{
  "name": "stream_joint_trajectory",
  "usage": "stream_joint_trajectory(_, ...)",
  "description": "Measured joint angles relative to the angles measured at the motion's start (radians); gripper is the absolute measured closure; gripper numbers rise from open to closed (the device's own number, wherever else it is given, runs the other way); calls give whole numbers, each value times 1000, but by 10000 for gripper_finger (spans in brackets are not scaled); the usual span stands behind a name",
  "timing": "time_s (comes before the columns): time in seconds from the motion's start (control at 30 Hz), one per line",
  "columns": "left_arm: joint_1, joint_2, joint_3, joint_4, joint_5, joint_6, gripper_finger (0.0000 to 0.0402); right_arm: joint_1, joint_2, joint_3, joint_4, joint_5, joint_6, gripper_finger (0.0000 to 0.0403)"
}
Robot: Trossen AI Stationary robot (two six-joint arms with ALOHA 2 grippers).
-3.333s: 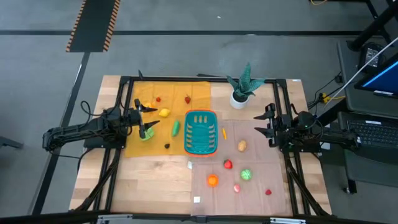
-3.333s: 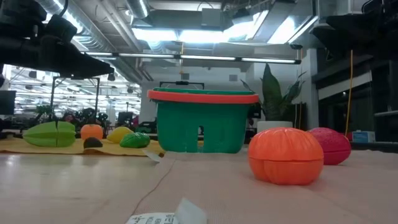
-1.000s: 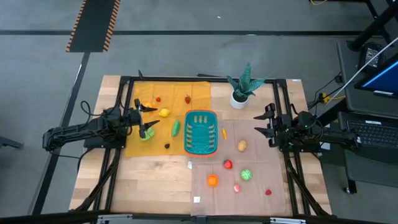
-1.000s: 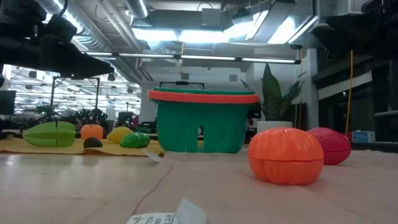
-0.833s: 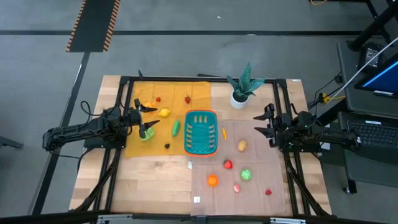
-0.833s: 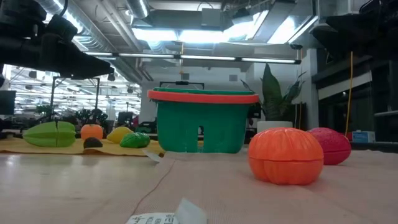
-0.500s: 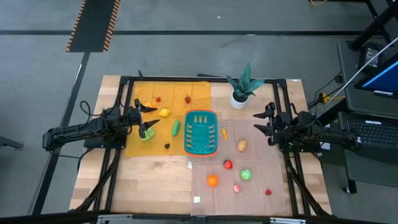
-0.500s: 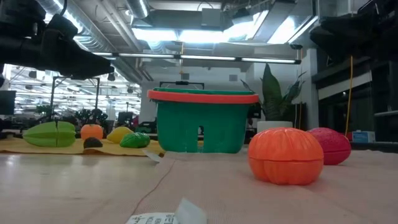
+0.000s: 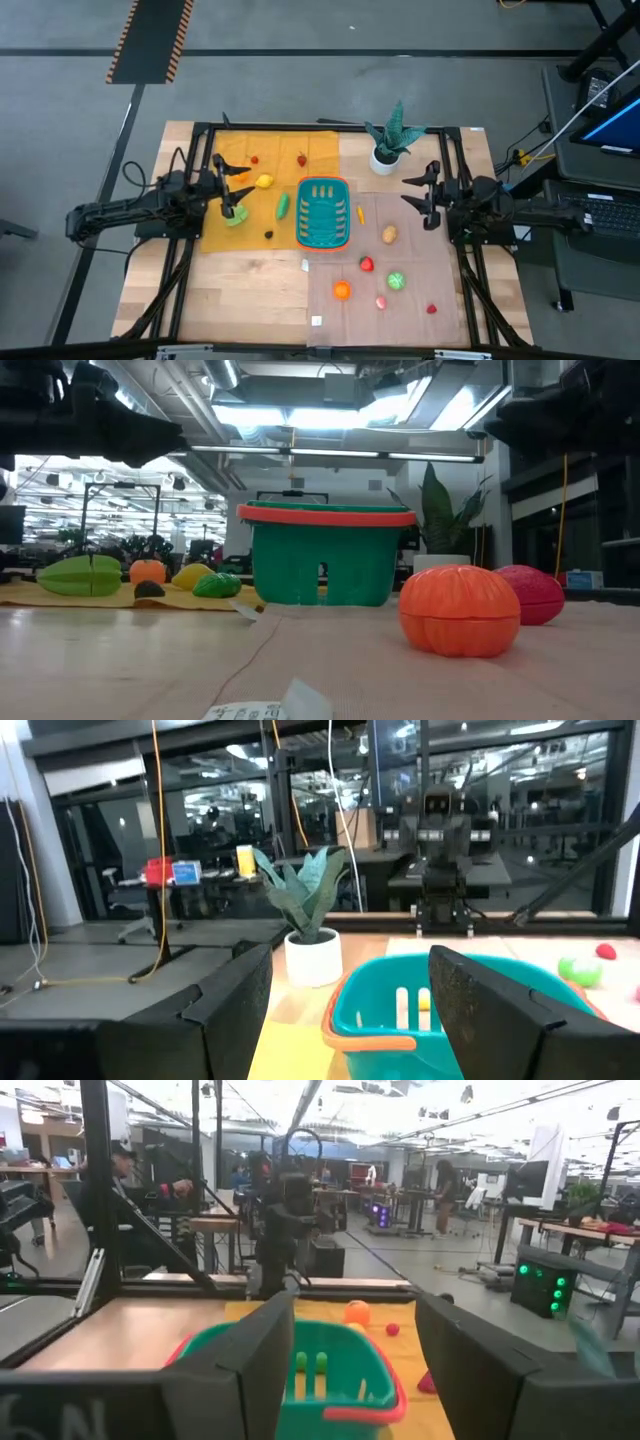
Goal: Pick and placing Produce into tupperware
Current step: Put the potato into the basket
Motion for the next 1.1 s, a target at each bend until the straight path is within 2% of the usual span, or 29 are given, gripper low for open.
stream_joint_trajectory(0.23, 0, 156, 77, -4, 2, -16, 140, -4, 208, 184, -106, 0, -69, 190)
stream_joint_trajectory(0.43, 0, 333, 196, -87, 10, 90, 140, -5, 368, 308, -169, 0, -34, 190)
stream_joint_trajectory(0.63, 0, 444, 277, -105, 12, 141, 140, -5, 487, 369, -173, 0, -13, 190)
stream_joint_trajectory(0.9, 0, 479, 308, -229, 16, 196, 140, 14, 649, 402, -170, 37, -20, 190)
stream_joint_trajectory(1.1, 0, 479, 308, -256, 16, 138, 140, 37, 694, 403, -197, 37, -22, 190)
